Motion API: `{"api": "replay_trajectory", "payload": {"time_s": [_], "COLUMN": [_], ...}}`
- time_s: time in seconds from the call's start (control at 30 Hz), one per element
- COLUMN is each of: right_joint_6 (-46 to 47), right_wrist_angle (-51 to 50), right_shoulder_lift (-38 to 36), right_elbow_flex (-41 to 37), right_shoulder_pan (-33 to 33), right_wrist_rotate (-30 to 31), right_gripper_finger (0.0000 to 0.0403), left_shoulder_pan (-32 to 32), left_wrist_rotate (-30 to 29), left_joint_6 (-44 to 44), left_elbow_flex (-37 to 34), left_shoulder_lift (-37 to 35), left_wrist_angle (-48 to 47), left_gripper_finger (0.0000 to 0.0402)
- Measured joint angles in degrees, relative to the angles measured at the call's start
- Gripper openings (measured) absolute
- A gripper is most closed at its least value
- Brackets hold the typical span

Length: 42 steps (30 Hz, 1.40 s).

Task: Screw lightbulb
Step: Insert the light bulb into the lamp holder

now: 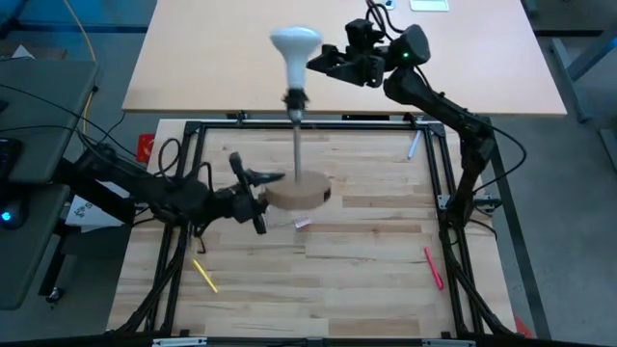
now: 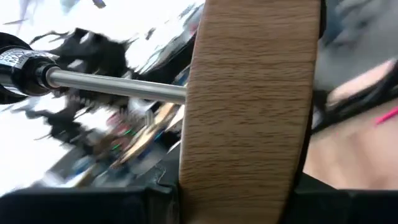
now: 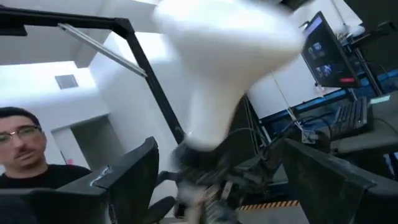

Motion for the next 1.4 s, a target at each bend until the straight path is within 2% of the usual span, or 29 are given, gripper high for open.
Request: {"api": "replay_trajectory", "payload": {"time_s": [0.13,0.23,0.3,0.4,0.47,0.5,0.6,0.77,0.93,1.17,1.4], "right_joint_6": [-0.1,-13.1,-26.7,-40.8,-43.7,-43.6,-41.7,-38.0,-30.5,-21.3,-15.3], "right_wrist_angle": [-4.0,-18.7,-36.1,-59.2,-65.6,-65.8,-63.3,-65.9,-72.3,-78.1,-80.6], "right_shoulder_lift": [-2.3,-6.4,-9.0,-10.1,-9.5,-9.3,-8.7,-6.4,-4.2,-2.3,-2.1], "right_elbow_flex": [0.0,0.1,1.4,6.3,9.1,10.1,11.4,14.1,15.6,15.9,15.9], "right_shoulder_pan": [0.3,2.6,5.1,11.2,15.4,17.2,21.7,26.2,27.3,24.8,20.8], "right_wrist_rotate": [0.9,10.0,23.0,55.8,74.1,80.5,90.3,102.6,108.6,110.8,107.1], "right_gripper_finger": [0.0322,0.0314,0.0309,0.0303,0.0302,0.0302,0.0302,0.0302,0.0302,0.0302,0.0302], "left_shoulder_pan": [0.1,1.5,2.9,6.1,8.9,10.3,14.1,19.1,21.7,22.3,22.3], "left_wrist_rotate": [-14.6,-20.1,-22.4,-23.3,-22.1,-21.0,-16.6,-12.5,-11.2,-10.6,-7.0], "left_joint_6": [3.8,1.5,-0.6,0.9,2.5,3.0,4.0,4.6,5.0,4.6,6.4], "left_elbow_flex": [0.0,0.0,0.0,0.0,0.0,0.0,0.0,0.0,0.2,4.0,6.5], "left_shoulder_lift": [-2.2,-3.8,-3.9,-3.1,-2.1,-1.5,0.8,5.6,10.2,14.8,17.5], "left_wrist_angle": [-8.2,-15.1,-18.1,-19.3,-19.4,-19.5,-21.2,-25.0,-25.0,-24.2,-24.3], "left_gripper_finger": [0.0107,0.0107,0.0107,0.0107,0.0107,0.0107,0.0107,0.0107,0.0107,0.0107,0.0107]}}
